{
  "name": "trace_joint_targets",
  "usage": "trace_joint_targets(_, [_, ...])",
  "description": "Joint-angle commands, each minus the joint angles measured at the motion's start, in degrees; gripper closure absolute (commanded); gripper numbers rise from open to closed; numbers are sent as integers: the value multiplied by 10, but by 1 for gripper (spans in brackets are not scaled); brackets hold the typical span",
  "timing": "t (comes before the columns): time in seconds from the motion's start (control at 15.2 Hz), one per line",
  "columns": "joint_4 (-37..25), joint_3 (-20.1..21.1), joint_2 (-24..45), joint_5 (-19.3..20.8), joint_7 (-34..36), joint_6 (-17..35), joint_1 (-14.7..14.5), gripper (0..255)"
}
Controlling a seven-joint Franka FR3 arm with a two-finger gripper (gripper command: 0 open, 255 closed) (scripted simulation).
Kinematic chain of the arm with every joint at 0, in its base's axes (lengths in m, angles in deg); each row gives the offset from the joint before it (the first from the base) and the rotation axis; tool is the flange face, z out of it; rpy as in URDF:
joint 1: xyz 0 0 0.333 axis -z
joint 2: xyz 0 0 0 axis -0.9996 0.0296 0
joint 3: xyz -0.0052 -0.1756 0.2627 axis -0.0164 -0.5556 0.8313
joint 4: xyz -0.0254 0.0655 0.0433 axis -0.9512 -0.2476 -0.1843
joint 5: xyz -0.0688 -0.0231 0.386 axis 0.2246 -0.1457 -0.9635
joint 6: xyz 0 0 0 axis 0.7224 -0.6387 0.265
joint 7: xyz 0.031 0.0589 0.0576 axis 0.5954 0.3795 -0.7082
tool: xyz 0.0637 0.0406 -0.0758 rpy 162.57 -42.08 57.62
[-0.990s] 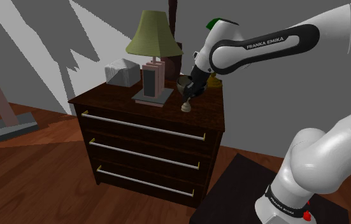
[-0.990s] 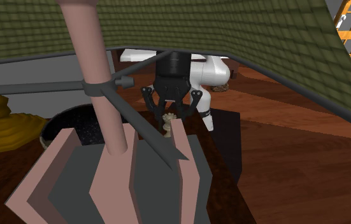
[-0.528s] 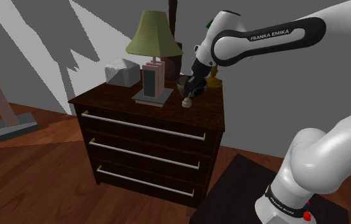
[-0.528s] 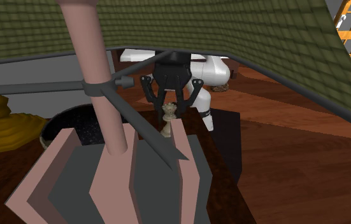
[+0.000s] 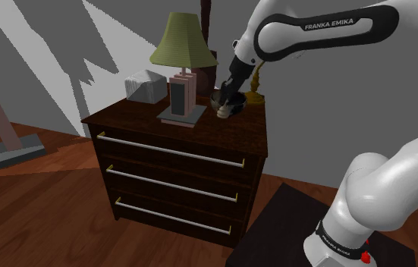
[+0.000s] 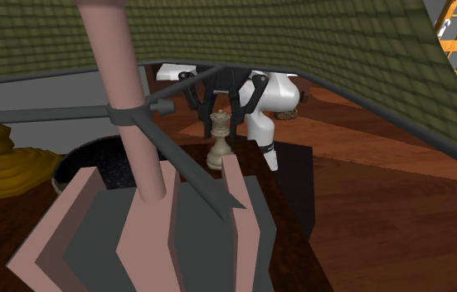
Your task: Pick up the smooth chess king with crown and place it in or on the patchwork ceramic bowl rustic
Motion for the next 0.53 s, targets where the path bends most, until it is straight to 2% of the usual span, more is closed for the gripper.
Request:
trace_joint_targets(0.0, [-15, 0, -1, 0, 0, -16, 0, 255])
trace_joint_targets(0.46, [-72, 1, 4, 1, 3, -69, 0, 255])
